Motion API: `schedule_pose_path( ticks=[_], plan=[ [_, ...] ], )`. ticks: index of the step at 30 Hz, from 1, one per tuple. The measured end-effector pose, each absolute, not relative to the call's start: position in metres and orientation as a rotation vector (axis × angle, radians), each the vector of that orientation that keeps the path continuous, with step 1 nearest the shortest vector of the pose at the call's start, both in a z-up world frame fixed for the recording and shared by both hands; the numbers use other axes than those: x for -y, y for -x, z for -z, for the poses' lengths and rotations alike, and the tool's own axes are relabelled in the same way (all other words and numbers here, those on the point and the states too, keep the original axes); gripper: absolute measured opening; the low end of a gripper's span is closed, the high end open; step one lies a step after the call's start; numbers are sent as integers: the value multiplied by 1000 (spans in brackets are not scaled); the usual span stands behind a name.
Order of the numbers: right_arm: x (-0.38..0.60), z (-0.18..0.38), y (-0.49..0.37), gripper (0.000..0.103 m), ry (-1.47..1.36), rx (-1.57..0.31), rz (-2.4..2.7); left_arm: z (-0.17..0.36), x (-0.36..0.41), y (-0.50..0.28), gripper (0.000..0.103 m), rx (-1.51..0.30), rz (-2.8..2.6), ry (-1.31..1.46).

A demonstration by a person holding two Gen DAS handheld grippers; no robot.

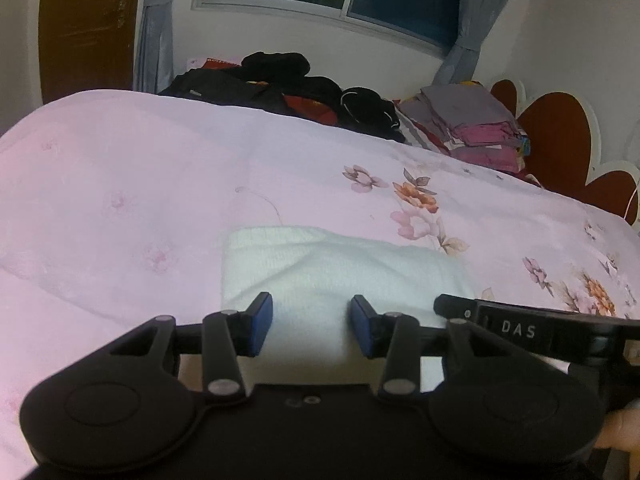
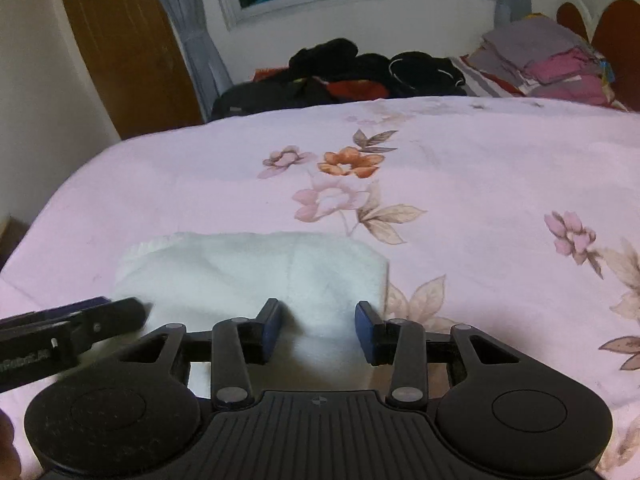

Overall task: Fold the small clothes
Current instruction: 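Open both grippers and press the folded sweater flat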

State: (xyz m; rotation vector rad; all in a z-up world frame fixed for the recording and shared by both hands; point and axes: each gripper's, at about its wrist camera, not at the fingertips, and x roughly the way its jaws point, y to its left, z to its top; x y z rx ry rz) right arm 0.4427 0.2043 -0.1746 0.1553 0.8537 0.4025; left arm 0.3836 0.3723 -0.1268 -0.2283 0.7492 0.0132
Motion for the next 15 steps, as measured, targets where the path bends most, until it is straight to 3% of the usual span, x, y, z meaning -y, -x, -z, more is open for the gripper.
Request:
schedule_pose_path(
  ticks=[9,15],
  plan=[
    [-193,131,-386,40,-109,-730,-469,109,-363,-317,41,-738,32,205],
    [-184,145,-332,40,-68,-778,-445,124,-351,-291,43,-793,28,197]
  ],
)
